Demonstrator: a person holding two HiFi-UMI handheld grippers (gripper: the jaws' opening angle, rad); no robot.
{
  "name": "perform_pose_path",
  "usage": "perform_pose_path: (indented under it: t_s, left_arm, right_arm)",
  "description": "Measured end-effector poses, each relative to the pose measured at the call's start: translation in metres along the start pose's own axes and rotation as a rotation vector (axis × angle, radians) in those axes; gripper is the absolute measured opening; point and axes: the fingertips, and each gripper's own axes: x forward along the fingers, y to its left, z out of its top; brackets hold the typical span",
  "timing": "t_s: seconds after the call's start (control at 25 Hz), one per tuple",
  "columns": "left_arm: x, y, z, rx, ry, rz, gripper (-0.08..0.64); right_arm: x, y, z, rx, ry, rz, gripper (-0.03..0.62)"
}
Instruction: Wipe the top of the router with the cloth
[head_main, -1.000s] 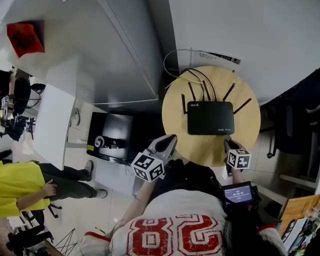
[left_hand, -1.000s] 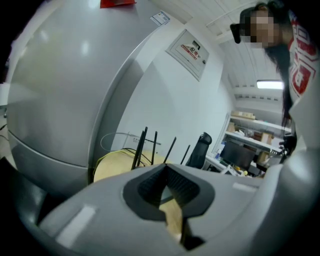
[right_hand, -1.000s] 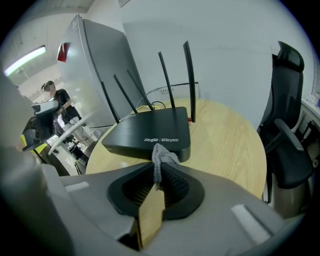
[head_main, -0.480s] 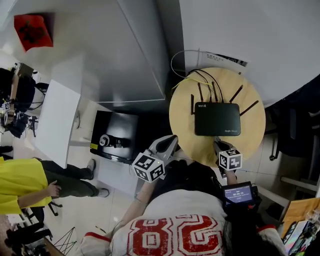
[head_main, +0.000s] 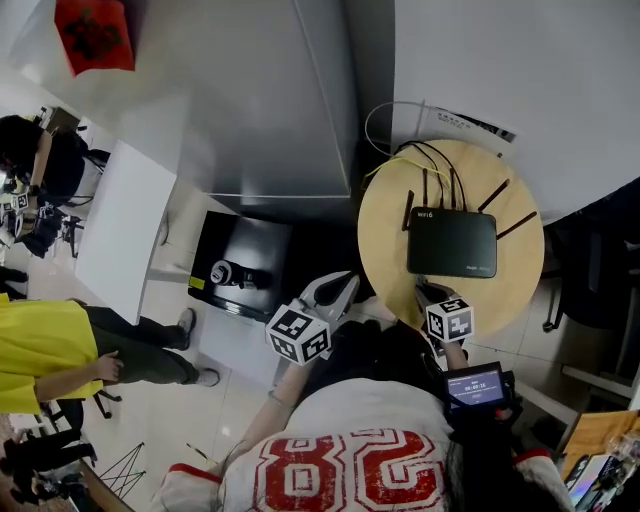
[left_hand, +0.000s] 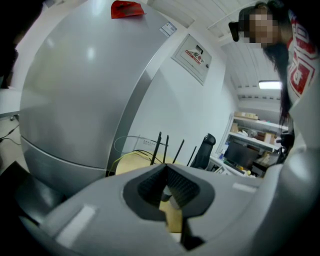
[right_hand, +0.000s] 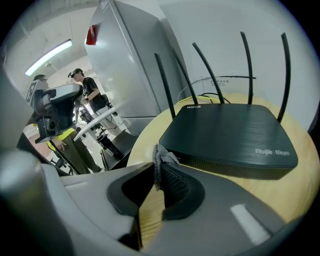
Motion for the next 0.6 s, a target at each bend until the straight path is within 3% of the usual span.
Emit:
perform_pose_path:
  t_s: [0.28, 0.6]
  left_arm:
    - [-0.007, 0.0, -0.001, 0.005, 0.013, -0.03, 0.0]
    - [0.004, -0.027, -0.011, 0.065, 0.085, -0.172, 0.0]
  right_arm:
    - [0.012, 0.021, 0.009, -0.036, 0.01, 0.043, 0.035]
    - [0.012, 0.026, 0.063, -0.132, -0.043, 0.07, 0.035]
